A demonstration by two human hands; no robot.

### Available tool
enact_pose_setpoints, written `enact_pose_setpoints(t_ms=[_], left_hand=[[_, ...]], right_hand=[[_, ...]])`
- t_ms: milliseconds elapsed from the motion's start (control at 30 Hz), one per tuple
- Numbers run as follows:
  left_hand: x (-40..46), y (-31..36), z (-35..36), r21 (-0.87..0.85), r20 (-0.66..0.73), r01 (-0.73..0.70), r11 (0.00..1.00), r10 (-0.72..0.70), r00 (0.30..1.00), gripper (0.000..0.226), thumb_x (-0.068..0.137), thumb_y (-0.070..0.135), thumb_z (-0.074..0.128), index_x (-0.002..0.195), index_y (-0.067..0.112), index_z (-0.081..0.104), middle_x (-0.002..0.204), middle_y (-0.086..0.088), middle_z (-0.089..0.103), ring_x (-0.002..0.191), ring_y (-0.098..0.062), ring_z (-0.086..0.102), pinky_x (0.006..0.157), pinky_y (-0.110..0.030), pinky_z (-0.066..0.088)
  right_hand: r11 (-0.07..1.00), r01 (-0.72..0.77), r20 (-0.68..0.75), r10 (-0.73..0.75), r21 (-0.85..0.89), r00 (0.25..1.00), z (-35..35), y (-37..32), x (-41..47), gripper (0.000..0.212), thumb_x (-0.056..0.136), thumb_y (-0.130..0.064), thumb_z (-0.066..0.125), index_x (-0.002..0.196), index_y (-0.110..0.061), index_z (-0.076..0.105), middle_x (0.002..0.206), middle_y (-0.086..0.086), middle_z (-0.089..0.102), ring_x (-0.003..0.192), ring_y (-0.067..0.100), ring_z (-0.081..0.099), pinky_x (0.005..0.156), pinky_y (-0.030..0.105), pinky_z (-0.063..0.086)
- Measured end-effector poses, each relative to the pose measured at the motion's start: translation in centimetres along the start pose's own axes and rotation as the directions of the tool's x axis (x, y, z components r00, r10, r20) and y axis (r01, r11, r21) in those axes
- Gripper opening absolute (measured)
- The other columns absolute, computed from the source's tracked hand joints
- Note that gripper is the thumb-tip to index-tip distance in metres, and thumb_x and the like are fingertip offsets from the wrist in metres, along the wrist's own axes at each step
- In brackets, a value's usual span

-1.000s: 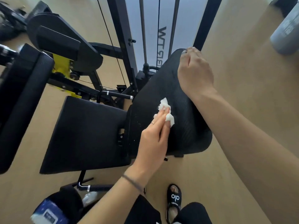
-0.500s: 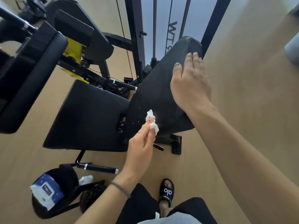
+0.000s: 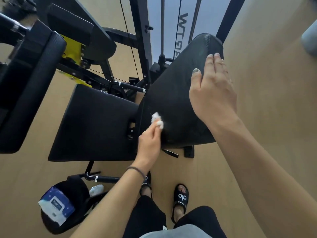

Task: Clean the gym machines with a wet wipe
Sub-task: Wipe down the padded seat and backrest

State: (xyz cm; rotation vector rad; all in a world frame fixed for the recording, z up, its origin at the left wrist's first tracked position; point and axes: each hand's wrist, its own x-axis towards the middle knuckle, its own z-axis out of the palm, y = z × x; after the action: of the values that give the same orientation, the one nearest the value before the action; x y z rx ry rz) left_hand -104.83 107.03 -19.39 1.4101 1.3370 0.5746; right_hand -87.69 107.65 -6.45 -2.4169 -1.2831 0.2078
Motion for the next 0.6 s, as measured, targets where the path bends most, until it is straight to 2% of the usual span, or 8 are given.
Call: enact_pose_setpoints(t_ms=[67, 133, 233, 300, 333, 400, 500, 600], left_hand=[[-1.0, 3.4, 1.2, -0.081, 0.101, -0.181, 0.98, 0.189, 0.977, 0.038, 0.107, 0.026, 0.046, 0.145, 0.03, 0.049, 0.144, 0.019, 0.052, 0.138, 0.007, 0.04, 0.111, -0.009, 0.031], [-1.1, 2.9, 1.6, -0.115, 0.124, -0.208, 0.971, 0.222, 0.967, 0.041, 0.108, 0.027, 0.044, 0.148, 0.034, 0.042, 0.153, 0.017, 0.043, 0.142, 0.009, 0.032, 0.116, -0.013, 0.026], [-0.5, -1.9, -0.3, -0.044, 0.07, 0.013, 0.999, -0.01, 0.997, 0.042, 0.107, 0.035, 0.042, 0.149, 0.035, 0.045, 0.148, 0.018, 0.049, 0.141, 0.001, 0.04, 0.117, -0.021, 0.032], [-1.7, -2.9, -1.2, -0.008, 0.048, 0.089, 0.996, -0.089, 0.995, 0.04, 0.107, 0.036, 0.042, 0.147, 0.037, 0.046, 0.143, 0.02, 0.052, 0.139, 0.0, 0.043, 0.116, -0.021, 0.034], [-2.7, -2.3, -0.9, -0.039, 0.053, 0.054, 0.998, -0.051, 0.997, 0.039, 0.107, 0.033, 0.043, 0.145, 0.038, 0.045, 0.14, 0.025, 0.053, 0.137, 0.005, 0.043, 0.115, -0.019, 0.034], [-5.2, 0.5, 0.6, -0.109, 0.066, -0.101, 0.989, 0.109, 0.992, 0.039, 0.107, 0.027, 0.044, 0.146, 0.034, 0.044, 0.14, 0.028, 0.051, 0.136, 0.012, 0.04, 0.114, -0.014, 0.033], [-7.6, 2.3, 2.8, -0.102, 0.02, -0.353, 0.93, 0.357, 0.934, 0.042, 0.107, 0.027, 0.042, 0.148, 0.02, 0.044, 0.154, 0.009, 0.045, 0.146, -0.002, 0.033, 0.117, -0.019, 0.03], [-6.2, -1.6, 3.2, 0.051, -0.04, -0.457, 0.888, 0.459, 0.888, 0.046, 0.108, 0.033, 0.038, 0.149, 0.013, 0.041, 0.156, 0.0, 0.043, 0.147, -0.014, 0.036, 0.118, -0.033, 0.036]], right_hand=[[1.0, -0.002, -0.007, 0.002, -0.02, 1.0, 0.1, -0.1, -0.1, 0.062, 0.108, -0.039, 0.025, 0.161, -0.009, 0.016, 0.169, 0.009, 0.012, 0.156, 0.022, 0.01, 0.127, 0.038, 0.01], [0.999, -0.002, -0.015, 0.002, -0.045, 1.0, 0.1, -0.2, -0.1, 0.062, 0.108, -0.039, 0.025, 0.161, -0.008, 0.016, 0.169, 0.01, 0.013, 0.156, 0.023, 0.011, 0.127, 0.039, 0.012], [0.998, -0.007, -0.025, 0.005, -0.057, 1.0, 0.2, -0.2, -0.1, 0.061, 0.108, -0.039, 0.025, 0.16, -0.008, 0.017, 0.168, 0.01, 0.015, 0.156, 0.022, 0.013, 0.127, 0.038, 0.012], [0.999, -0.006, -0.029, 0.004, -0.052, 1.0, 0.2, -0.3, 0.0, 0.061, 0.108, -0.039, 0.025, 0.161, -0.008, 0.018, 0.168, 0.01, 0.015, 0.155, 0.022, 0.014, 0.127, 0.037, 0.013], [0.999, -0.007, -0.032, 0.006, -0.049, 0.999, 0.2, -0.2, 0.1, 0.061, 0.108, -0.038, 0.025, 0.161, -0.009, 0.019, 0.168, 0.009, 0.016, 0.155, 0.022, 0.014, 0.127, 0.037, 0.013], [0.999, -0.014, -0.035, 0.012, -0.037, 0.999, 0.2, -0.2, 0.1, 0.06, 0.108, -0.038, 0.026, 0.161, -0.009, 0.019, 0.168, 0.009, 0.016, 0.155, 0.022, 0.014, 0.127, 0.038, 0.013], [0.999, -0.01, -0.033, 0.009, -0.037, 0.999, 0.1, -0.2, -0.2, 0.059, 0.108, -0.037, 0.026, 0.161, -0.01, 0.019, 0.168, 0.008, 0.016, 0.155, 0.021, 0.014, 0.127, 0.037, 0.013], [1.0, -0.01, -0.022, 0.009, -0.027, 1.0, 0.0, -0.2, -0.2, 0.06, 0.108, -0.037, 0.026, 0.161, -0.011, 0.018, 0.169, 0.007, 0.014, 0.156, 0.02, 0.012, 0.127, 0.036, 0.011]])
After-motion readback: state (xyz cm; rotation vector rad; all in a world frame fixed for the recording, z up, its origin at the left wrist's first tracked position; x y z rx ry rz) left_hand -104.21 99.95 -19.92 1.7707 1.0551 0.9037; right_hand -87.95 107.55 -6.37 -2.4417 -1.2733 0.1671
